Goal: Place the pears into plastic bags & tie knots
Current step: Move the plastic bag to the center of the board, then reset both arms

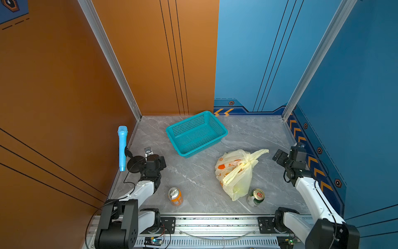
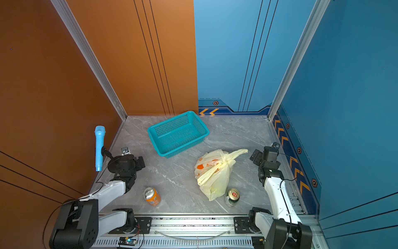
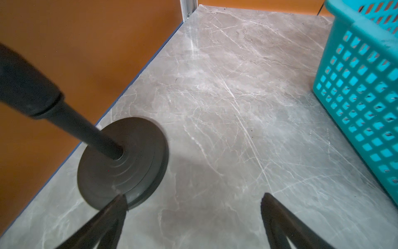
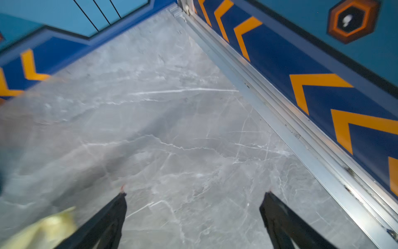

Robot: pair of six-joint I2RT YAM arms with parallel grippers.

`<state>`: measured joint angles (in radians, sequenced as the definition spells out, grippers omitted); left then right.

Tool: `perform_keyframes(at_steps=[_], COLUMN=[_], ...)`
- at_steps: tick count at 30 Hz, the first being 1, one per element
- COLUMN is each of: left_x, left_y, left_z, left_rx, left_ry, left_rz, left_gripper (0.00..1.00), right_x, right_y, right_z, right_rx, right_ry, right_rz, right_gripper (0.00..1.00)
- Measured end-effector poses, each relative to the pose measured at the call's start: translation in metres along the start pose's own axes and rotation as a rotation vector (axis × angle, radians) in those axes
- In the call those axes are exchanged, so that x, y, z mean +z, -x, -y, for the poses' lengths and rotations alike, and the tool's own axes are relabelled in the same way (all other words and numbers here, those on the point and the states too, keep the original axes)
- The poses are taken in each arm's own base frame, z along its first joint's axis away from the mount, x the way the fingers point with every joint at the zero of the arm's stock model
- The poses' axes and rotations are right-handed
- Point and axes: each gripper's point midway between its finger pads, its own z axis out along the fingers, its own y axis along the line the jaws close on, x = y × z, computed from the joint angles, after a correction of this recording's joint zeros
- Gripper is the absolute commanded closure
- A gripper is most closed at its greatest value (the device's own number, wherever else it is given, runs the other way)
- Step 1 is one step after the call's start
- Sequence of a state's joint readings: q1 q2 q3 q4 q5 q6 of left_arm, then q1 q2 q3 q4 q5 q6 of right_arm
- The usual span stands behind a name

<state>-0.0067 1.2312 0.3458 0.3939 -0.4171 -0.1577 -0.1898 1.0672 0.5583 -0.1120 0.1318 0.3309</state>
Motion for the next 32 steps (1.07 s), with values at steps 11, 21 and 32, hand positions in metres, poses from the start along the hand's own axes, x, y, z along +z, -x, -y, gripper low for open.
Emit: perform_keyframes(at_steps=[11, 21, 32], left_x=[0.033, 0.026, 0.025], left_y=[0.016, 0.017, 0.020], left_z=[0.064, 0.081, 0.083], left_rx=[0.097, 0.124, 0.128], left_ry=[-0.235, -0.333, -0.335], left_rz=[0.109, 0.164, 0.177], left_gripper=[0.02, 0.02, 0.02], right_x=[0.062, 0.055, 0.055], right_y=[-0.035, -0.021, -0.018], right_z=[-0.053, -0.091, -0.091], right_rx=[-0.175, -0.306, -0.314], right_ry=[0.150, 0.201, 0.195], right_rz=[0.126, 0.288, 0.301], right_gripper=[0.00, 0.00, 0.00])
